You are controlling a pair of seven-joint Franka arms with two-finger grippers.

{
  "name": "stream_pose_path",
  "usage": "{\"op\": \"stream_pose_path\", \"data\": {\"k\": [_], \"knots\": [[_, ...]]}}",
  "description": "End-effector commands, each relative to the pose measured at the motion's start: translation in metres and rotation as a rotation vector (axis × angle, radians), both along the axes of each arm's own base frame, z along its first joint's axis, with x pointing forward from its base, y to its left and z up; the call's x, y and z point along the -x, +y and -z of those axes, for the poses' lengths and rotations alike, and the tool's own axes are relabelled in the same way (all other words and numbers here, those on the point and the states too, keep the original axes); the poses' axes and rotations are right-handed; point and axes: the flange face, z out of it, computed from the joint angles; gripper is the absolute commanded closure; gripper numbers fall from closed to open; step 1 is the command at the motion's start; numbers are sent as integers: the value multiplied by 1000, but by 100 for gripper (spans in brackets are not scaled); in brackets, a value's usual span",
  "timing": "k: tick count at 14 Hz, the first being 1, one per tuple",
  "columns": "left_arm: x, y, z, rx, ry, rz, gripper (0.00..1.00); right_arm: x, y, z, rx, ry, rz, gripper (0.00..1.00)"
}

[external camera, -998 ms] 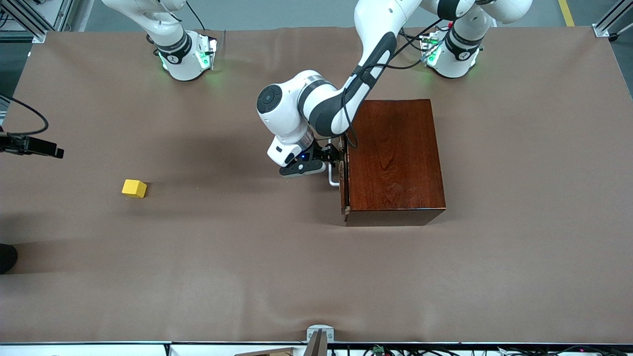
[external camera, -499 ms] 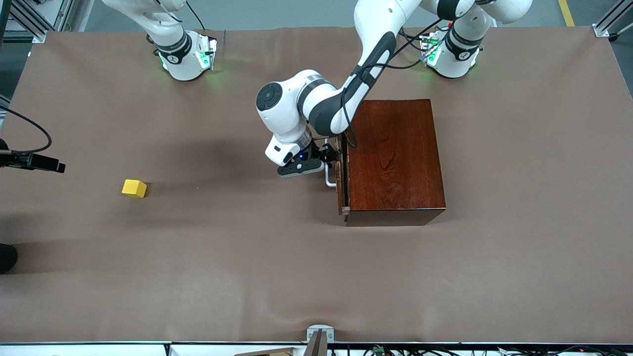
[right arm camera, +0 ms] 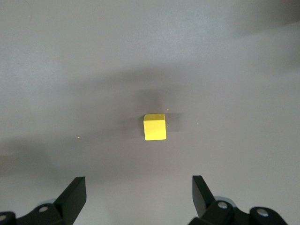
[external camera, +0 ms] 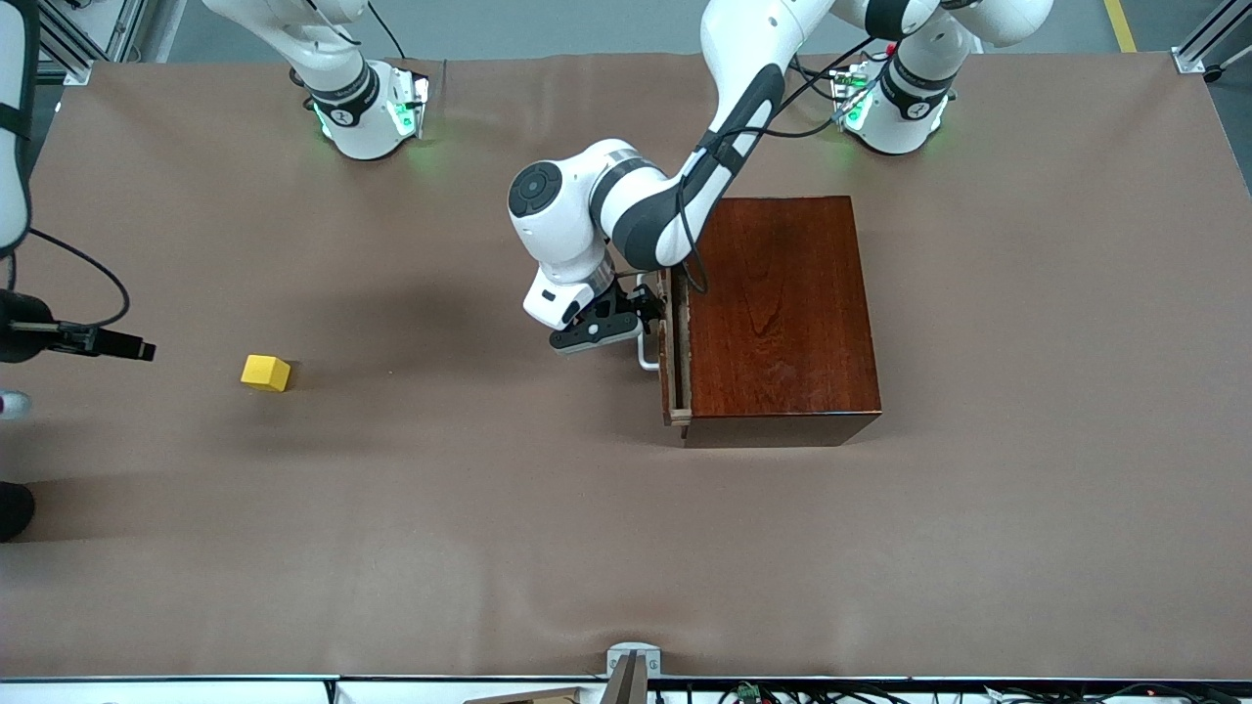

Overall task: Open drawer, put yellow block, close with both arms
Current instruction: 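Pull the drawer handle outward with the left gripper while the right gripper approaches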

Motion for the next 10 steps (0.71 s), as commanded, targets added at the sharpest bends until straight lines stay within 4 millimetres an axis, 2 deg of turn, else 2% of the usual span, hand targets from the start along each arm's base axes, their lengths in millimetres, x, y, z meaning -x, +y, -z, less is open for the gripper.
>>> {"op": "stream_pose_path", "data": {"k": [1, 3, 7, 10], "knots": [[2, -29, -1, 163, -41, -2, 0, 7, -3, 9, -21, -2, 16, 0], [1, -31, -3, 181, -52, -4, 0, 9, -4, 31, -15, -3, 46, 0], [5, -39, -2, 220, -62, 9, 0, 14, -2, 63, -11, -3, 61, 0], [4, -39, -7, 226, -66, 13, 0, 18, -1, 80, -8, -3, 63, 0]]}}
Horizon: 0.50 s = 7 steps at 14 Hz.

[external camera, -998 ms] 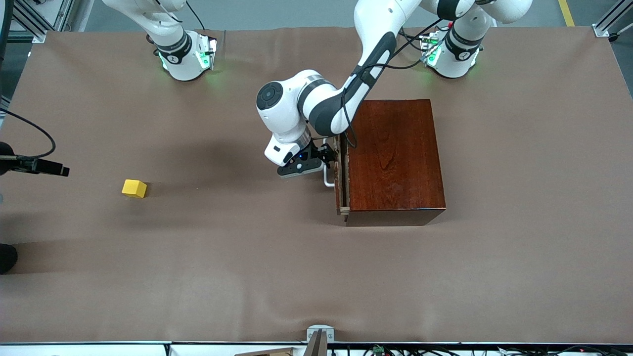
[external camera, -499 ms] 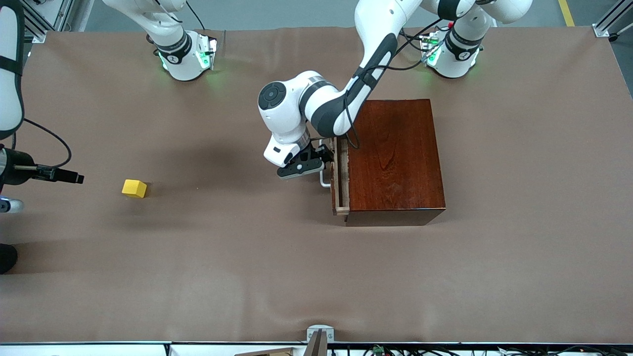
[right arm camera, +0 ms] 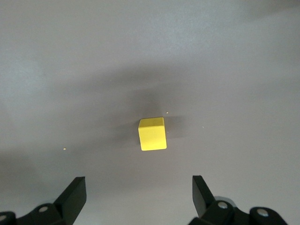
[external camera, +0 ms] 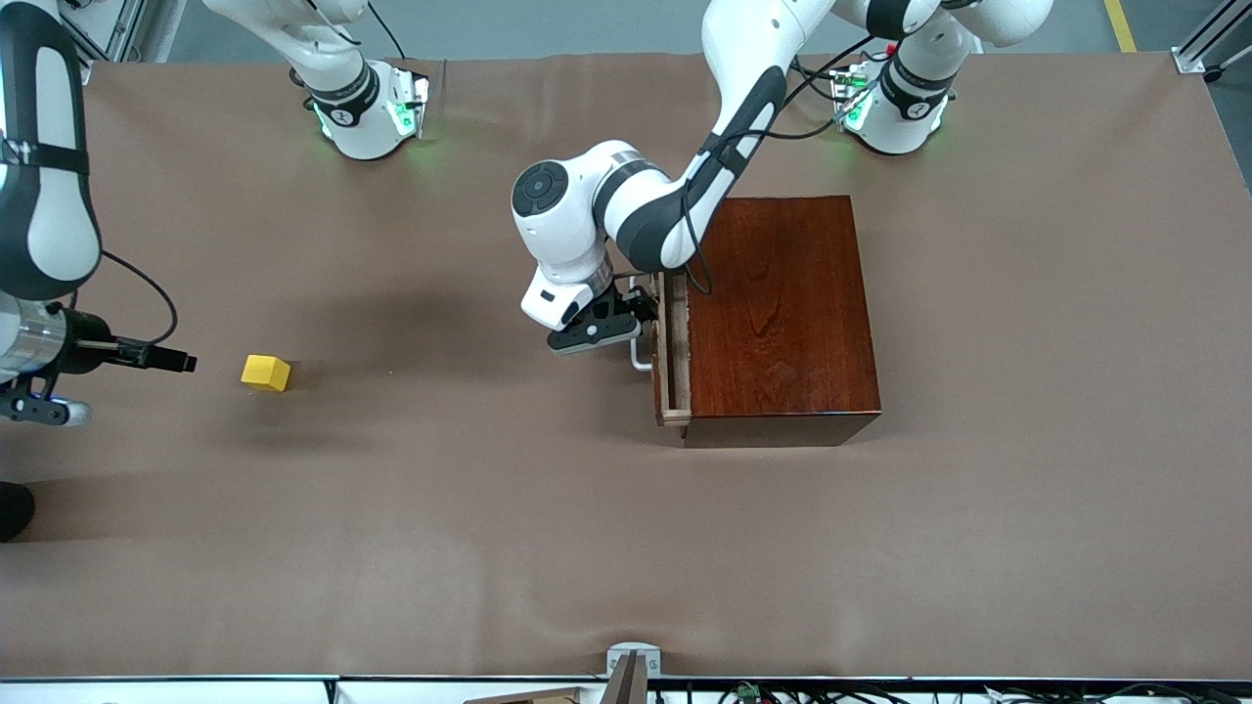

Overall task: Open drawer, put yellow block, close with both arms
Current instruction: 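Pull the drawer open with the left gripper while the right gripper grasps the cube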

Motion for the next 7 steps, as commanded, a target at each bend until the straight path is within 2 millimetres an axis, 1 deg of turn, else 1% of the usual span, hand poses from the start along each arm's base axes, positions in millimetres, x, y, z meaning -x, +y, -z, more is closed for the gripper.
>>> {"op": "stream_pose_path", "data": {"k": [1, 3, 7], "knots": [[4, -35, -9, 185, -67, 20, 0, 8, 2, 14, -12, -12, 24, 0], [3, -37, -13, 196, -75, 22, 0, 10, 3, 23, -8, -17, 23, 0], [3, -36, -24, 195, -74, 7, 0, 20, 5, 52, 1, -38, 26, 0]]}}
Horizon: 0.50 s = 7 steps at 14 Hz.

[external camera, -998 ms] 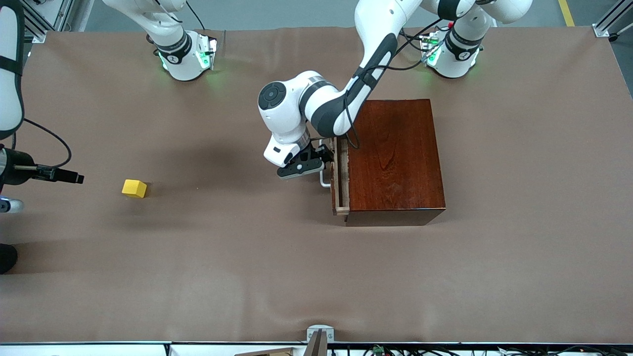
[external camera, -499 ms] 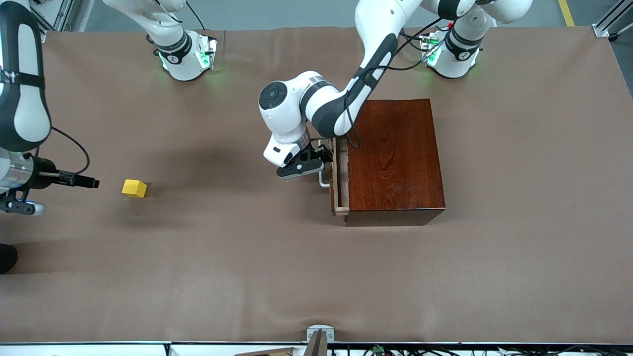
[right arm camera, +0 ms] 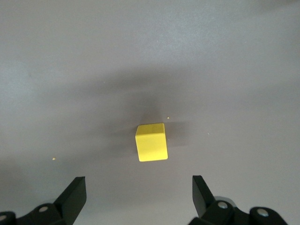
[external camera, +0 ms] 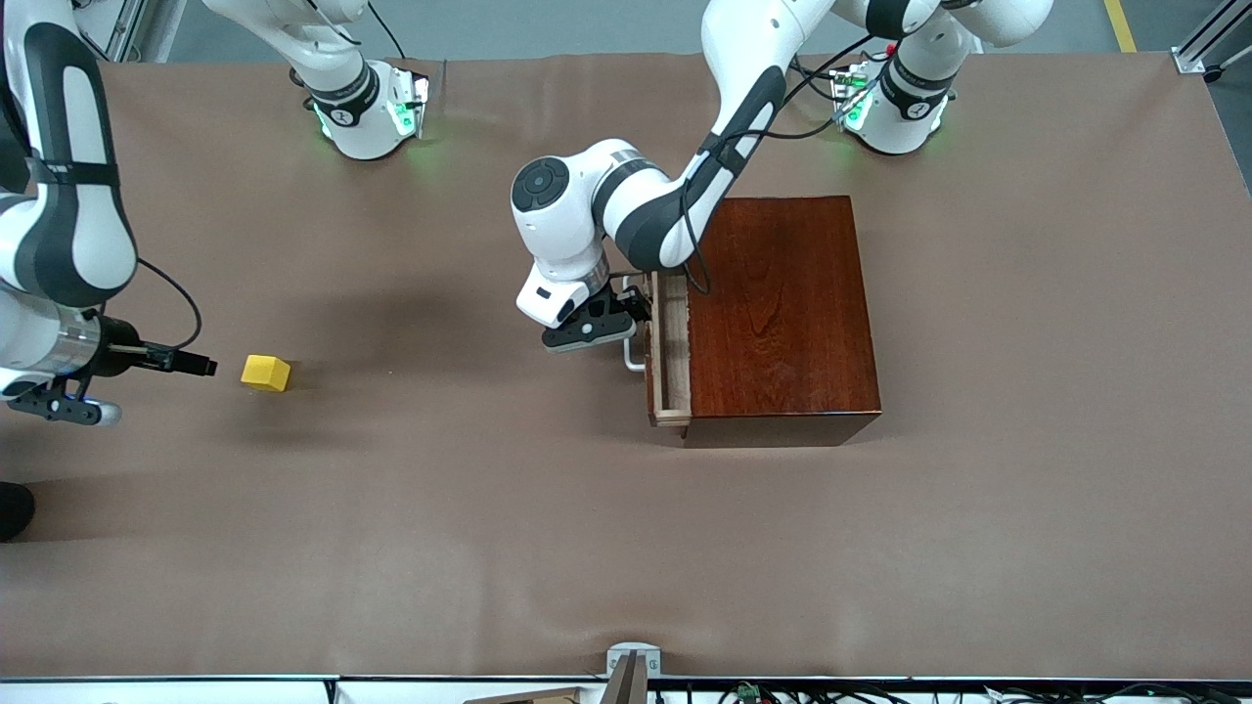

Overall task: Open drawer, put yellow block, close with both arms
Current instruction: 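Pull the drawer open with the left gripper while the right gripper grasps the cube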

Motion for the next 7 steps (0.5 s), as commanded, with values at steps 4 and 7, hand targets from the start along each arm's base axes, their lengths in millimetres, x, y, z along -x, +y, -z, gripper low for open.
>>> {"op": "stream_pose_path", "data": {"k": [4, 7], "knots": [[-2, -25, -40, 161, -63, -10, 0, 22, 4, 40, 1, -24, 25, 0], [-1, -17, -52, 123, -39, -26, 0, 34, 5, 64, 13, -55, 31, 0]]}}
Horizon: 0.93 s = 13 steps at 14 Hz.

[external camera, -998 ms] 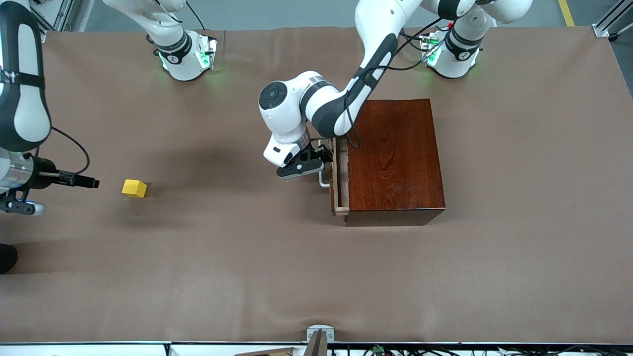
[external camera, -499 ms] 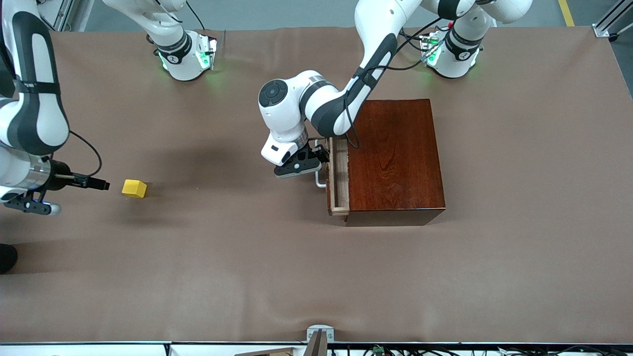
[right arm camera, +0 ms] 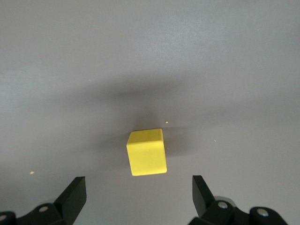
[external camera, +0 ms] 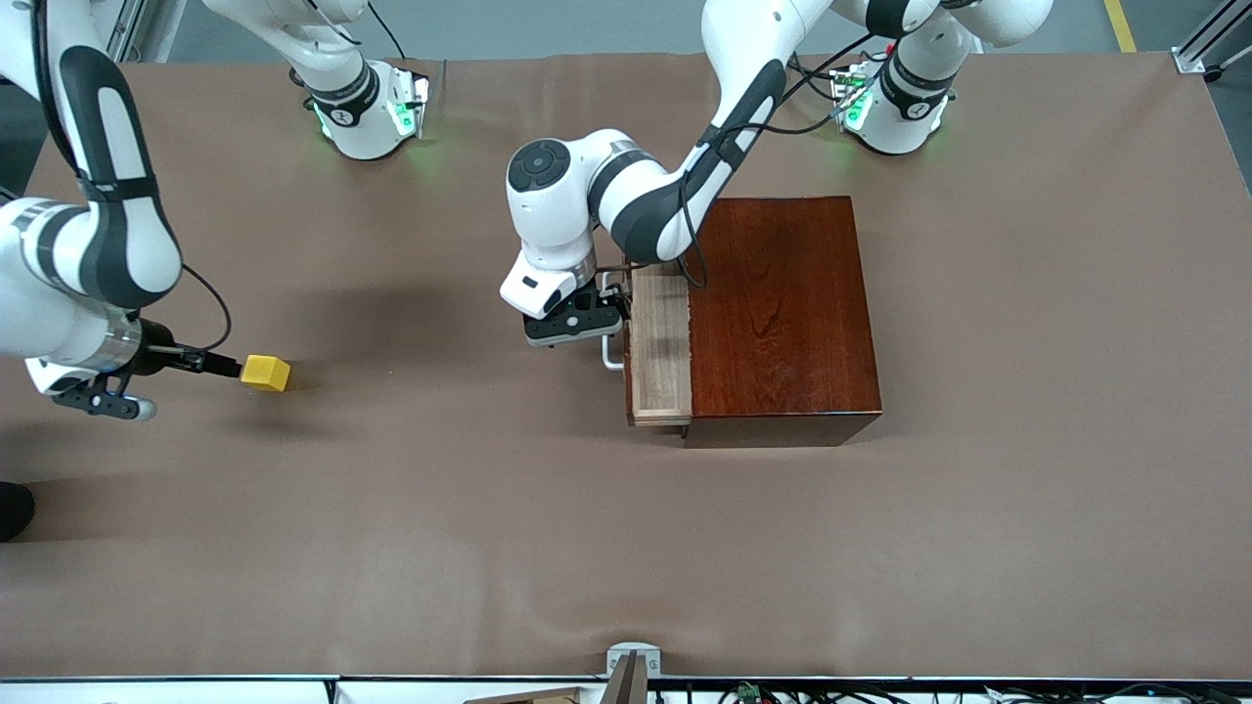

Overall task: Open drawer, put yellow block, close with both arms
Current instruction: 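Pull the drawer open with the left gripper while the right gripper grasps the cube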

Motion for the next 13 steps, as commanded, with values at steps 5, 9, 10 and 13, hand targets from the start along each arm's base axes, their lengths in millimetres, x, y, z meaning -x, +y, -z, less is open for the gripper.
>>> {"op": "stream_pose_path", "data": {"k": [5, 9, 10, 13], "knots": [[0, 6, -47, 14, 16, -34, 0, 25, 7, 39, 14, -61, 23, 0], [-25, 60, -147, 33, -2, -102, 0, 32, 9, 71, 30, -73, 20, 0], [-31, 74, -168, 39, -12, -99, 0, 33, 8, 77, 32, -73, 23, 0], [-51, 142, -226, 9, 22, -110, 0, 34, 8, 85, 36, -74, 22, 0]]}}
